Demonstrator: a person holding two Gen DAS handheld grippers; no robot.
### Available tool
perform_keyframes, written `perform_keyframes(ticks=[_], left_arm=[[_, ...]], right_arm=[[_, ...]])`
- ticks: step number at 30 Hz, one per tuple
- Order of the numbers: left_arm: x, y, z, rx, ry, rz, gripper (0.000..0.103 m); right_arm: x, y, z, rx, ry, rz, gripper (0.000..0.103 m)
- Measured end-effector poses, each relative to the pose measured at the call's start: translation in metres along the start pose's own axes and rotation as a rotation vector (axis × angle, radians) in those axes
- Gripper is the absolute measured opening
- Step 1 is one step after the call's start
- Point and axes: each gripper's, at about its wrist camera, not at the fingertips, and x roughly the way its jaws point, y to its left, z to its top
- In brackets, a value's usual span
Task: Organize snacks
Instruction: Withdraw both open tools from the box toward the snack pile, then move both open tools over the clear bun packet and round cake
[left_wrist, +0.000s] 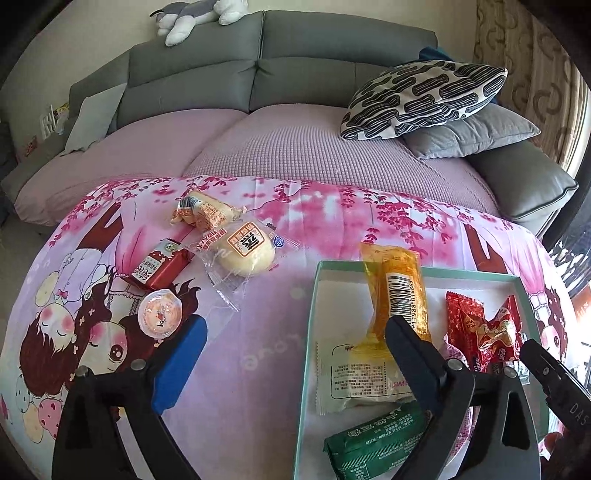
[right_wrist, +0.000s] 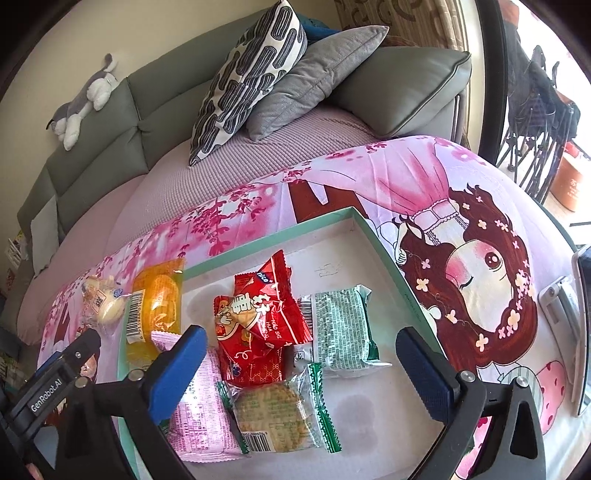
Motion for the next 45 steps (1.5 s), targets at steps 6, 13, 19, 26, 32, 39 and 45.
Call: perform_keyframes(ticks=[6,13,19,26,32,39,45], left_arm=[[0.003,0.000,-0.001,0.001,0.000,-0.004,0.100],[0.005,0.005,-0.001,-0.003,0.018,0.012,0.100],[0.006,0.023,0.000,-0.018,0.030,0.051,0.100],[0.003,0.060,0.003,-0.081,0.023,0.137,0.100],[-0.003,0.085,0.004,-0.123,0.014,0.156,0.100],[-0.008,0.118,0.006,-0.167,0.011,0.201,0.100],[-0.011,0.148,0.008,-0.210,0.004,0.240,0.100]], right_arm=[[0.003,-0.003,-0.001,0.008,0.006,-0.024,0.103],[0.000,0.009,-0.001,-0.020,-0.006,-0.012,0.103],[-0.001,0.036,-0.004,-0.095,-0.009,0.023,0.103],[-0.014,0.065,-0.006,-0.130,-0.060,0.067,0.103],[-0.015,0.093,-0.012,-0.171,-0.059,0.111,0.103],[-0.008,0.123,-0.020,-0.205,-0.043,0.147,0.103],[-0.004,0.161,-0.031,-0.253,-0.028,0.222,0.103]])
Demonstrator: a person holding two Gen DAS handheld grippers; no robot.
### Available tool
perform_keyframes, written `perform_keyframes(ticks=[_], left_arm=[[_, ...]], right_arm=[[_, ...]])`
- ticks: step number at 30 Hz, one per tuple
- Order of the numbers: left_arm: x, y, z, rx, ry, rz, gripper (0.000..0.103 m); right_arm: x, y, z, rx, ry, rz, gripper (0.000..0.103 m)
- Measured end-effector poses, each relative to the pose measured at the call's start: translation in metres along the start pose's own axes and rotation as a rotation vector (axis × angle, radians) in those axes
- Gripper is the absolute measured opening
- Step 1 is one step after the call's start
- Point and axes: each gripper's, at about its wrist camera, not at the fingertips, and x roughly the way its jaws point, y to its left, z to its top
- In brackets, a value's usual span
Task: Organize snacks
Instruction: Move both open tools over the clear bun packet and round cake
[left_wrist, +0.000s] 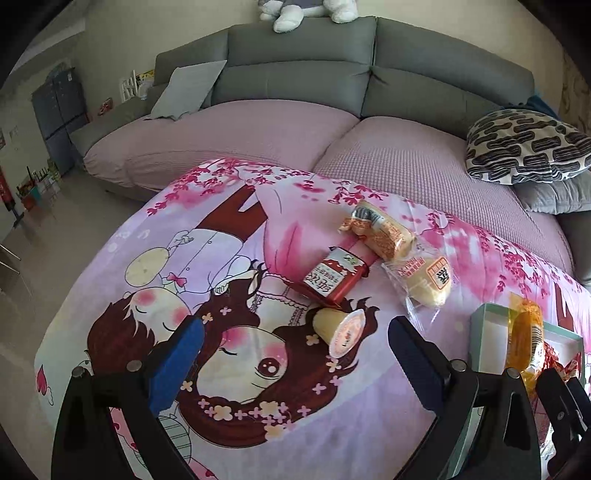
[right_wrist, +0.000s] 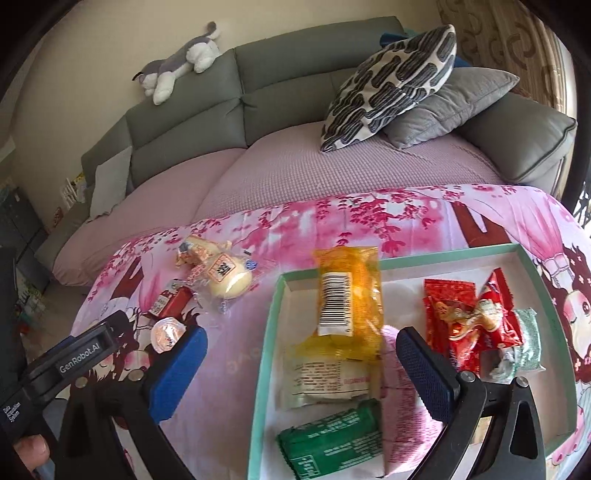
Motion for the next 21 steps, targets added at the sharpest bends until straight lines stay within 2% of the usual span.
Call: perform_keyframes(ticks=[8,15,21], left_arm=[[0.005,0.031,0.007,-0.050,-0.004,0.021,0.100],[0.018,0.047,0.010,-0.067,0.007,0.016,0.100],[0.031,0.047,0.013,-0.050,0.027,-0.019,0.100]], right_arm=[[0.011,0.028,-0.003,-0.014,0.013,0.081,0.103],[0.026,0.033,-0.002,0.026,0.054,0.068,0.103],[0.029,0.047,0.004,-0.016,0.010,0.042,0.103]])
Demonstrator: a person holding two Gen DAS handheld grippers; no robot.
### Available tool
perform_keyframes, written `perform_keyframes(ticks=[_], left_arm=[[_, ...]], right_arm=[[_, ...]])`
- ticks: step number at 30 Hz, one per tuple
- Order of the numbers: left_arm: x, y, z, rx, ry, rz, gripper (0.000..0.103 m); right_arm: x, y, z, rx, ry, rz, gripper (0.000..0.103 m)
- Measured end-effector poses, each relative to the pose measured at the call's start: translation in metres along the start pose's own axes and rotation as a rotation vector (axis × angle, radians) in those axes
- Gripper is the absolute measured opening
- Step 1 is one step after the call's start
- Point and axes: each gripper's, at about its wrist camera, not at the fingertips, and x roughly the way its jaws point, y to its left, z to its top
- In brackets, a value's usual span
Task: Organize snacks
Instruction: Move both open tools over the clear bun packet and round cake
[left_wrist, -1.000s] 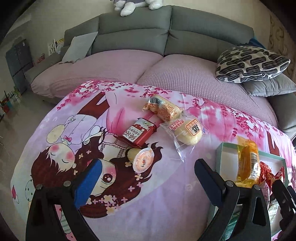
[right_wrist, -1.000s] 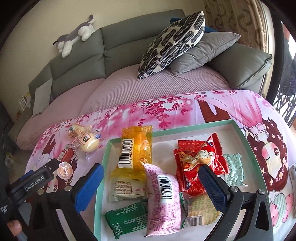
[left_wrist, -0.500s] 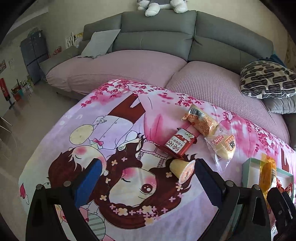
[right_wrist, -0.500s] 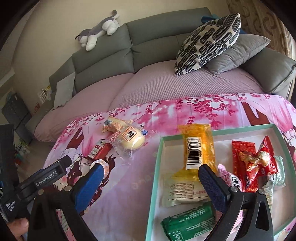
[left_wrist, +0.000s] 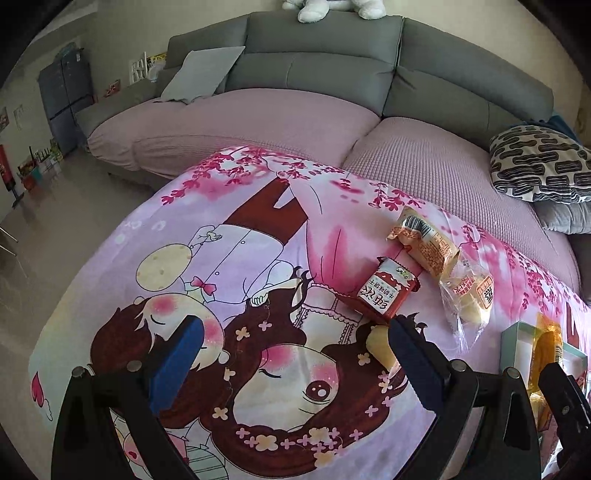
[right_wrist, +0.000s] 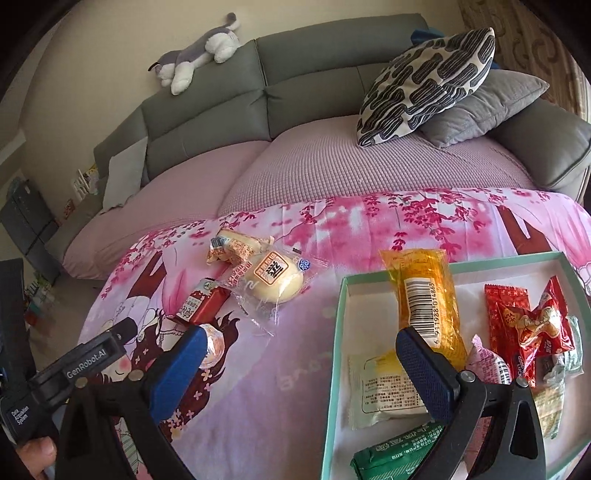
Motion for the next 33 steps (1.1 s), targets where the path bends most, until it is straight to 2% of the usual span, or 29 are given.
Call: perform_keyframes(ticks=[7,14,17,23,30,33], left_arm=[[0.019,-0.009,0.002,0.021,0.034,-0.030,0.100],[0.037,-0.023,-0.006,0.089,0.059,-0.048,0.100],[0.043,-0.027,-0.008,0.100,0.055,-0.051,0.100],[0.047,-0.030,-0.009,0.095,0.029,-0.076,0.100],[0.048,-0.038,-0.008,0.141,0.023,-0.116,0.100],[0.048,-0.043,-0.009,0.158,0.026,-0.155,0.100]], right_arm=[[0.008,0.009,0.008,-0.019,0.006,0.003,0.103],[0.020,0.003,0.022,0.046,0.038,0.015,0.103],[0.027,0.005,0.032,0.032,0.053,-0.009,0.103],[0.046,0.006,0.051,0.072,0.116,0.020,0.103],[0.078,0.016,0.066,0.092,0.200,0.045,0.103],[0.092,0.019,0.069,0.090,0.233,0.039,0.098]])
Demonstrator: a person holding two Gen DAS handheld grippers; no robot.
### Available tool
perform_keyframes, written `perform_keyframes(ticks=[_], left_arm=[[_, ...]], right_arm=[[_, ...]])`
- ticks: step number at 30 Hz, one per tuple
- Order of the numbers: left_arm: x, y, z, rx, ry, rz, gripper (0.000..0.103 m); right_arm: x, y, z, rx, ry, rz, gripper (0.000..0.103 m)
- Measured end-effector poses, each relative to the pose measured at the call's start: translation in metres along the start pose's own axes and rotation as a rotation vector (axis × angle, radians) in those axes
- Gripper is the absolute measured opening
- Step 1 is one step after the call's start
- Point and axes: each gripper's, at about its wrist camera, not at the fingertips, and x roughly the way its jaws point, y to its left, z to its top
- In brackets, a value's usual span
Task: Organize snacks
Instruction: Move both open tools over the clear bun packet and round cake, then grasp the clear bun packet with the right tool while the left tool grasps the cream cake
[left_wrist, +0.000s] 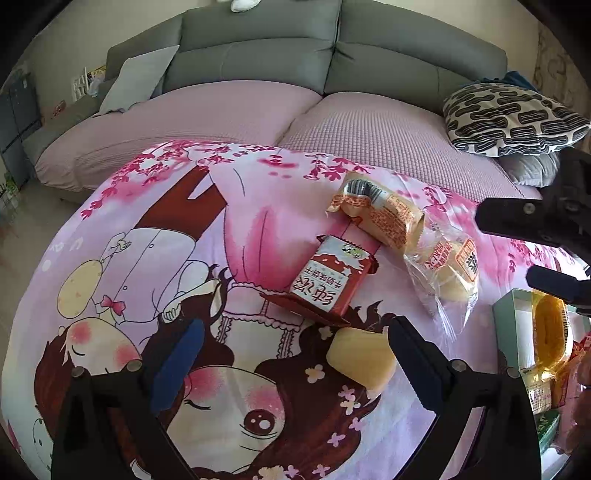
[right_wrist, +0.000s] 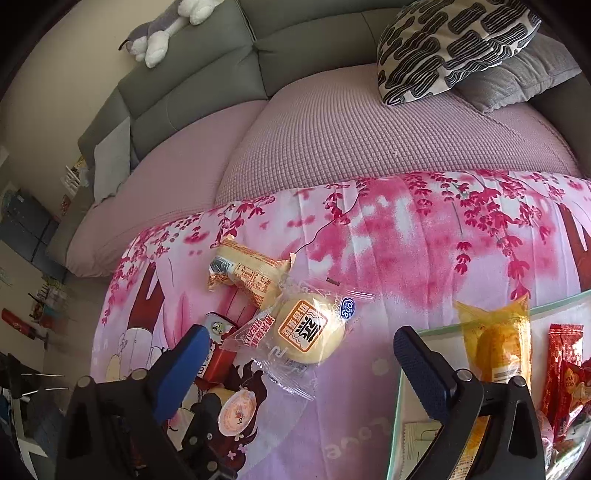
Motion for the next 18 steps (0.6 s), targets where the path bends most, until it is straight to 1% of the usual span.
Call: perform_keyframes(ticks=[3,7,12,13,16,18], left_arm=[[0.002,-0.006,0.000,0.023,0.004,-0.014,0.100],[0.006,-0.012,-0.001,0.042,0.010,-0.033,0.100],[0.012,-0.019,-0.003,0.074,0.024,-0.050,0.100],[0.013,-0.021,-0.003,0.084,0.027,-0.049,0.100],[0.014,-0.023,-0.005,0.096,0.033,-0.050,0.099],[0.015,-0.024,-0.006,0.099,0.039,-0.056,0.097]], right_arm=[[0.013,-0.001,0.005,0.016,0.036,0.007,0.091],[0.028,-0.004,0.009,0.045,0.061,0.003,0.088],[0.047,-0.007,0.009,0.068,0.102,0.007,0.077],[0.050,-0.007,0.009,0.072,0.109,0.009,0.077],[0.055,-0.006,0.008,0.066,0.113,0.013,0.073],[0.055,-0.005,0.008,0.052,0.111,0.009,0.069]])
